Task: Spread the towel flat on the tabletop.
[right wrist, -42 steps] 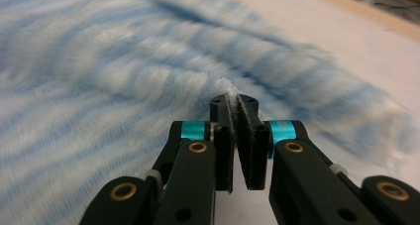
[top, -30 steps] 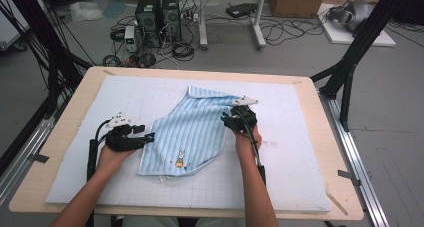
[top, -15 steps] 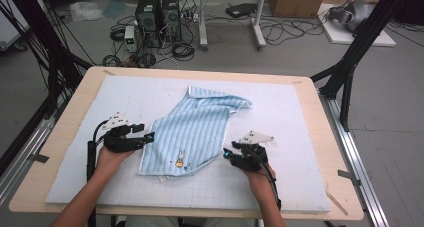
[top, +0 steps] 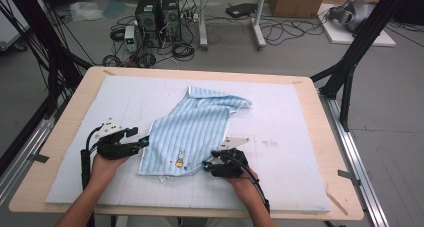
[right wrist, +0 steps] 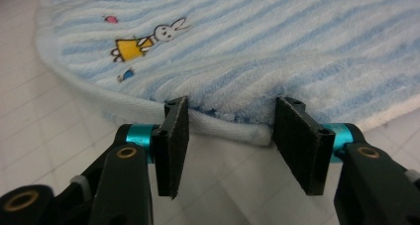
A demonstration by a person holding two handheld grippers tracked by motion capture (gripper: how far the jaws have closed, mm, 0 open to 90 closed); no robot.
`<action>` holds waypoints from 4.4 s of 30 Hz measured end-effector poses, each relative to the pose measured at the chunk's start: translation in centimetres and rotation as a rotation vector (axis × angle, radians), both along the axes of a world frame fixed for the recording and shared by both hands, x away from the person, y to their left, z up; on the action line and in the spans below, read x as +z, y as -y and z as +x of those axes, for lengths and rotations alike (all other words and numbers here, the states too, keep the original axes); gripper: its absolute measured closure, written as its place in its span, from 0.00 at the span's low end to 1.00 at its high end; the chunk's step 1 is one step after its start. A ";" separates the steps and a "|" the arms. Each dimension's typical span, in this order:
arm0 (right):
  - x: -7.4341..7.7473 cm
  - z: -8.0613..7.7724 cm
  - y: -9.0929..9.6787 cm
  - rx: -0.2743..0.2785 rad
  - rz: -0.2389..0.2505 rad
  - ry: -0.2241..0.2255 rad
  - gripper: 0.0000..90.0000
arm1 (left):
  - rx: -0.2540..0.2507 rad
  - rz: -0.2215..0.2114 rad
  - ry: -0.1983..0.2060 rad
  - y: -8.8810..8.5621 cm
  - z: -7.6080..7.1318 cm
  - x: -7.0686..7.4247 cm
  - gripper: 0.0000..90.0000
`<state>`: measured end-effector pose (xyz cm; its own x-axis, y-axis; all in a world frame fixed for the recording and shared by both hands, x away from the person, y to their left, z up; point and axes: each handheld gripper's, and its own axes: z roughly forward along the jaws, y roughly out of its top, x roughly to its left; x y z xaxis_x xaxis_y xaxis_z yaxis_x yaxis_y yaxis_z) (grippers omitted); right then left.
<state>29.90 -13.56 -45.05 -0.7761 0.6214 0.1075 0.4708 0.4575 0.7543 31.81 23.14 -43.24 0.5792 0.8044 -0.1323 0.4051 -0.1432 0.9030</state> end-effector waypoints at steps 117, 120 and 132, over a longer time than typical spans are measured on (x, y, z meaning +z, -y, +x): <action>1.9 -1.6 7.5 -0.171 -0.054 0.070 0.62 | -0.136 -0.029 -0.114 5.6 0.2 -1.3 0.49; 1.3 -0.4 6.9 -0.210 -0.067 0.047 0.61 | -0.155 0.036 -0.137 6.8 0.5 -1.8 0.49; 0.9 -0.8 6.8 -0.176 -0.093 -0.024 0.95 | -0.265 0.198 -0.112 8.2 -1.6 -1.8 0.95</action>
<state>29.10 -20.39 -44.11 -0.6525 0.7554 0.0604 0.5668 0.4336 0.7005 30.24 14.90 -45.02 0.7619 0.6445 -0.0636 0.4258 -0.4245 0.7990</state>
